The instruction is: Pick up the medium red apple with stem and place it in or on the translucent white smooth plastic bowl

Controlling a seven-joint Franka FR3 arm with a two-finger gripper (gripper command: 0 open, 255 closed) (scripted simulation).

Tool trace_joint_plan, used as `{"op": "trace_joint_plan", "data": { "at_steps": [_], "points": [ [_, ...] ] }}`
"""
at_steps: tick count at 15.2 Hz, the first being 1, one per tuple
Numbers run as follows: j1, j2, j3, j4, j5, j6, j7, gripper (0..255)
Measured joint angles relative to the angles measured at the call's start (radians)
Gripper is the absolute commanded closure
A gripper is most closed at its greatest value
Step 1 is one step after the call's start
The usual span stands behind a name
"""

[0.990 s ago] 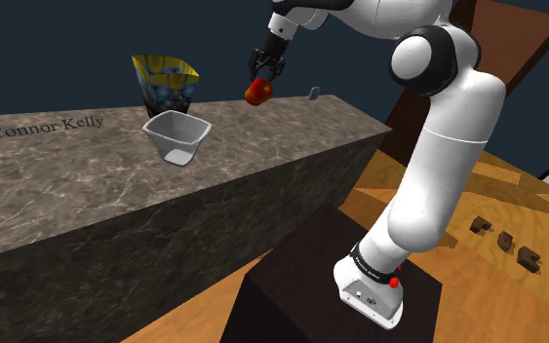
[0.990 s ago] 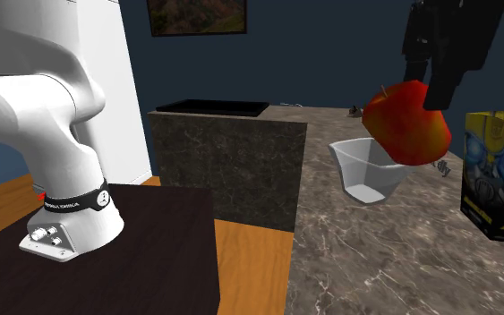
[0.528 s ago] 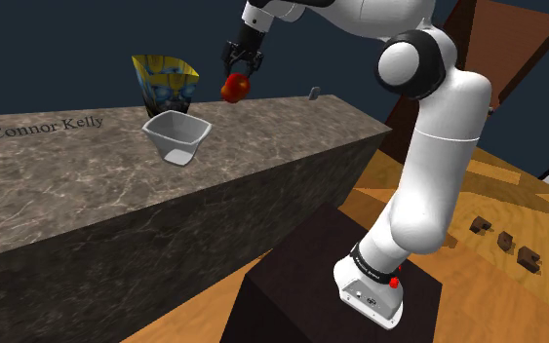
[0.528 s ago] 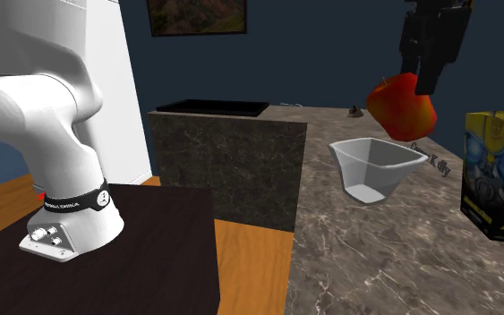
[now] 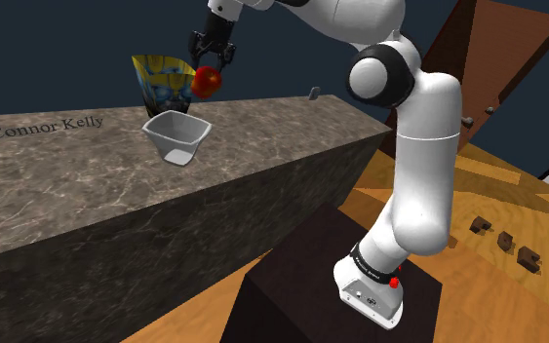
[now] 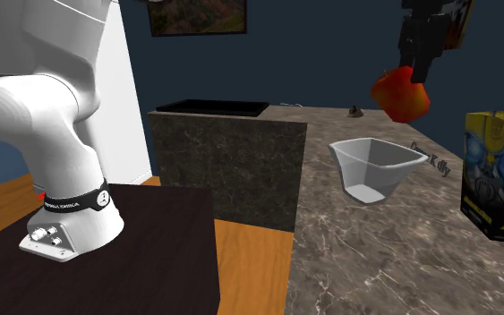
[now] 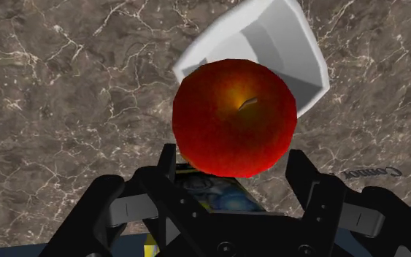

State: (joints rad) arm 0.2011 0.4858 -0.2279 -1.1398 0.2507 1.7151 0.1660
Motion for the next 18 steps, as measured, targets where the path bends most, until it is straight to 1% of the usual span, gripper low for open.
{"op": "trace_joint_plan", "data": {
  "at_steps": [2, 3, 4, 5, 6, 8, 17, 18],
  "points": [
    [0.019, 0.054, 0.011, 0.086, 0.000, -0.025, 0.043, 255],
    [0.025, 0.093, 0.017, 0.152, 0.002, -0.050, 0.065, 255],
    [0.026, 0.144, 0.024, 0.241, 0.005, -0.083, 0.087, 255],
    [0.022, 0.211, 0.031, 0.360, 0.009, -0.131, 0.111, 255],
    [0.023, 0.247, 0.036, 0.421, 0.011, -0.155, 0.126, 255],
    [0.031, 0.245, 0.036, 0.402, 0.010, -0.138, 0.129, 255],
    [0.067, 0.166, 0.028, 0.142, 0.004, 0.040, 0.104, 255],
    [0.068, 0.168, 0.029, 0.132, 0.005, 0.050, 0.102, 255]
  ]
}}
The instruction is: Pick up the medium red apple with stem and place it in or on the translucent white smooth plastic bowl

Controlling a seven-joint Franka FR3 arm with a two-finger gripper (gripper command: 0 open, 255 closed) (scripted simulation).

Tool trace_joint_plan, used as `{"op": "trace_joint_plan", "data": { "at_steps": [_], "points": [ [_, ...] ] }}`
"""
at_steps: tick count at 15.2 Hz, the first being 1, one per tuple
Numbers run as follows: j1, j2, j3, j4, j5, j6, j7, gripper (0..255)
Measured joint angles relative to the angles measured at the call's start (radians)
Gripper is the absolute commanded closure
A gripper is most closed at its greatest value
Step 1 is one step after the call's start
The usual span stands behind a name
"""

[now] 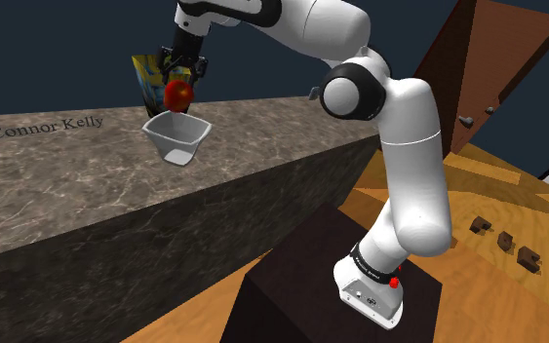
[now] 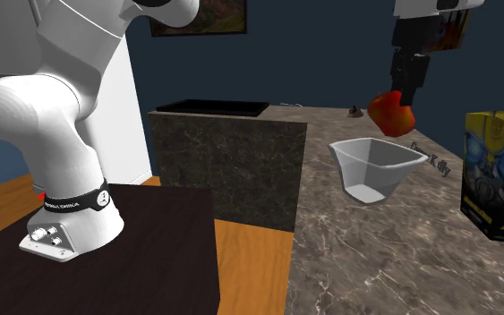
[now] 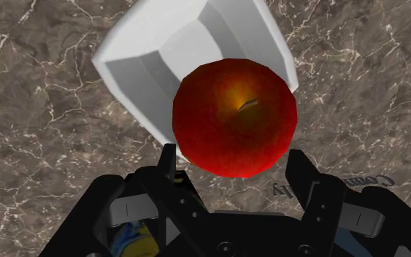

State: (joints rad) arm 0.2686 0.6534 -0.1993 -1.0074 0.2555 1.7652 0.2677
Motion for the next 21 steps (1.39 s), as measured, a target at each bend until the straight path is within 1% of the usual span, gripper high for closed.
{"op": "trace_joint_plan", "data": {
  "at_steps": [2, 3, 5, 7, 9, 14, 15, 21],
  "points": [
    [0.002, -0.002, 0.000, -0.028, 0.001, 0.026, -0.005, 255],
    [0.006, -0.014, -0.001, -0.064, 0.001, 0.049, -0.009, 255],
    [0.010, -0.020, -0.001, -0.103, 0.001, 0.080, -0.014, 255],
    [0.011, -0.015, 0.000, -0.125, 0.004, 0.108, -0.019, 255],
    [0.013, -0.019, 0.000, -0.145, 0.004, 0.124, -0.021, 255],
    [0.013, -0.019, 0.000, -0.149, 0.004, 0.129, -0.022, 255],
    [0.013, -0.019, 0.000, -0.150, 0.004, 0.129, -0.022, 0],
    [0.013, -0.019, 0.000, -0.149, 0.004, 0.129, -0.022, 0]
  ]
}}
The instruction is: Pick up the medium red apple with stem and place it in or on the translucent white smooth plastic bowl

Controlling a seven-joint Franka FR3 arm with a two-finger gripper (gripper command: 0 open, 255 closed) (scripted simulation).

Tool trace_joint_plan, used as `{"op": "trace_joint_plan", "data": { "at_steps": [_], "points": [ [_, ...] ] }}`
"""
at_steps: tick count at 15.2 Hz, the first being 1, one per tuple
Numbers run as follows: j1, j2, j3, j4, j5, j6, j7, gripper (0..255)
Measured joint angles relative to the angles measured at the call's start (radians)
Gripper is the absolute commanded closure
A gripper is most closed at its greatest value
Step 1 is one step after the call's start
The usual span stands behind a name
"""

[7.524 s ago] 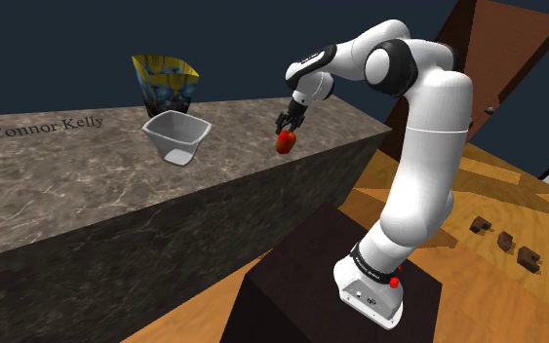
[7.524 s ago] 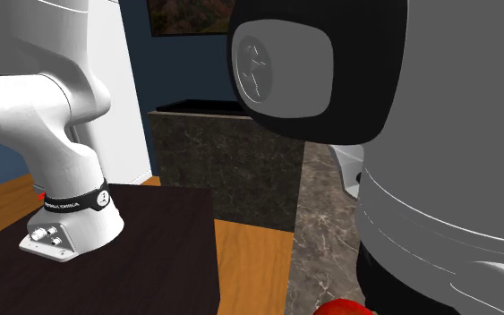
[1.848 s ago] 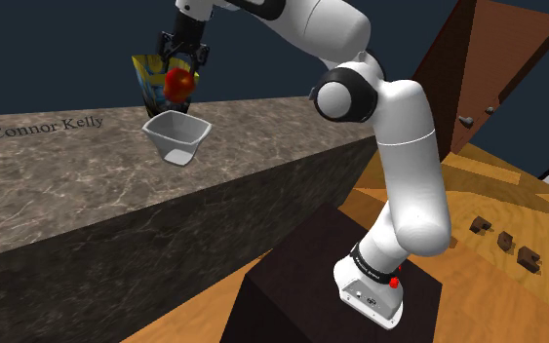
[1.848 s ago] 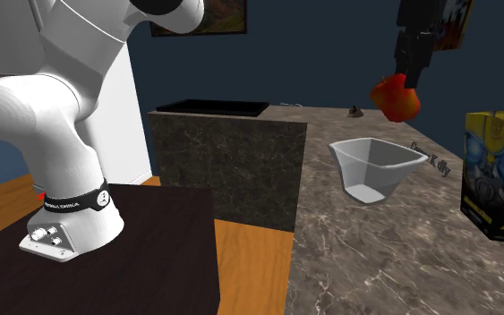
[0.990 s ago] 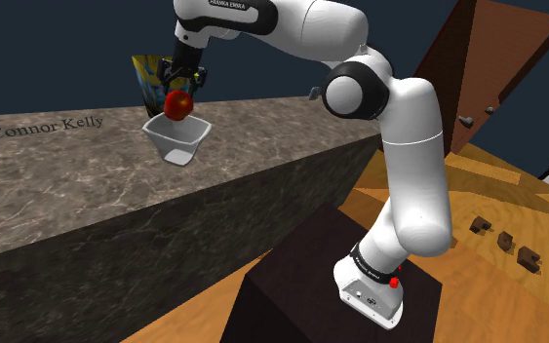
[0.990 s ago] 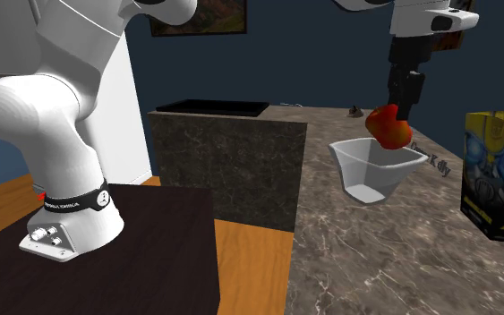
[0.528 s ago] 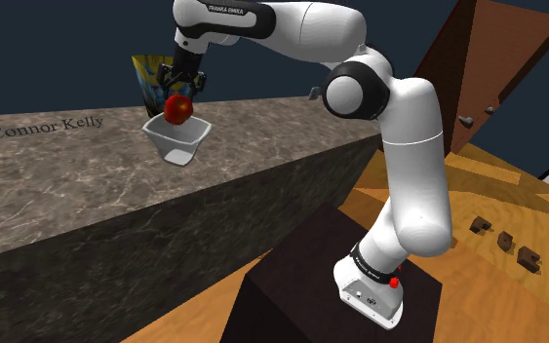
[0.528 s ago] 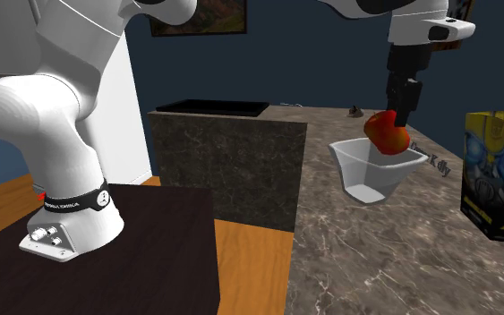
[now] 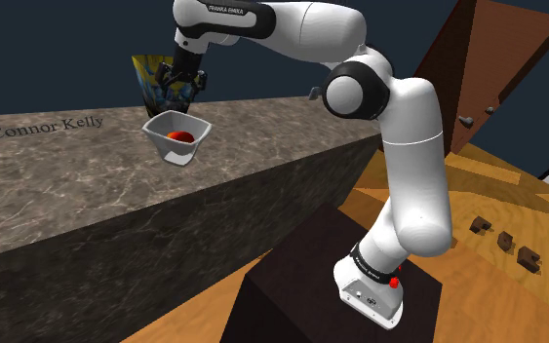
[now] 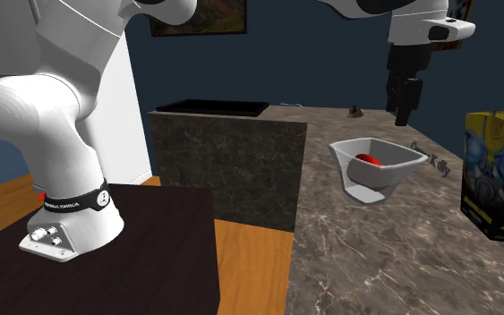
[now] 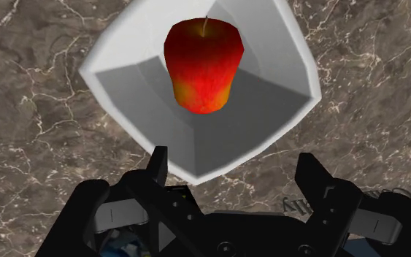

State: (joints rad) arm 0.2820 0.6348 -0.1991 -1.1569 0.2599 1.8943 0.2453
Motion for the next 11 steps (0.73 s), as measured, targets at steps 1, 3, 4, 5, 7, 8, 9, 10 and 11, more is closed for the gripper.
{"op": "trace_joint_plan", "data": {
  "at_steps": [1, 3, 4, 5, 7, 8, 9, 10, 11],
  "points": [
    [-0.001, -0.004, -0.001, 0.010, -0.001, -0.014, 0.002, 0],
    [-0.009, -0.012, -0.003, 0.051, -0.003, -0.061, 0.003, 0],
    [-0.011, -0.014, -0.004, 0.073, -0.005, -0.084, 0.008, 0],
    [-0.012, -0.020, -0.004, 0.080, -0.006, -0.098, 0.009, 0],
    [-0.014, -0.019, -0.005, 0.092, -0.006, -0.110, 0.009, 0],
    [-0.014, -0.019, -0.005, 0.094, -0.006, -0.112, 0.009, 0],
    [-0.014, -0.018, -0.005, 0.095, -0.006, -0.113, 0.009, 0],
    [-0.014, -0.018, -0.005, 0.096, -0.006, -0.113, 0.010, 0],
    [-0.014, -0.018, -0.005, 0.096, -0.006, -0.113, 0.010, 0]
  ]
}}
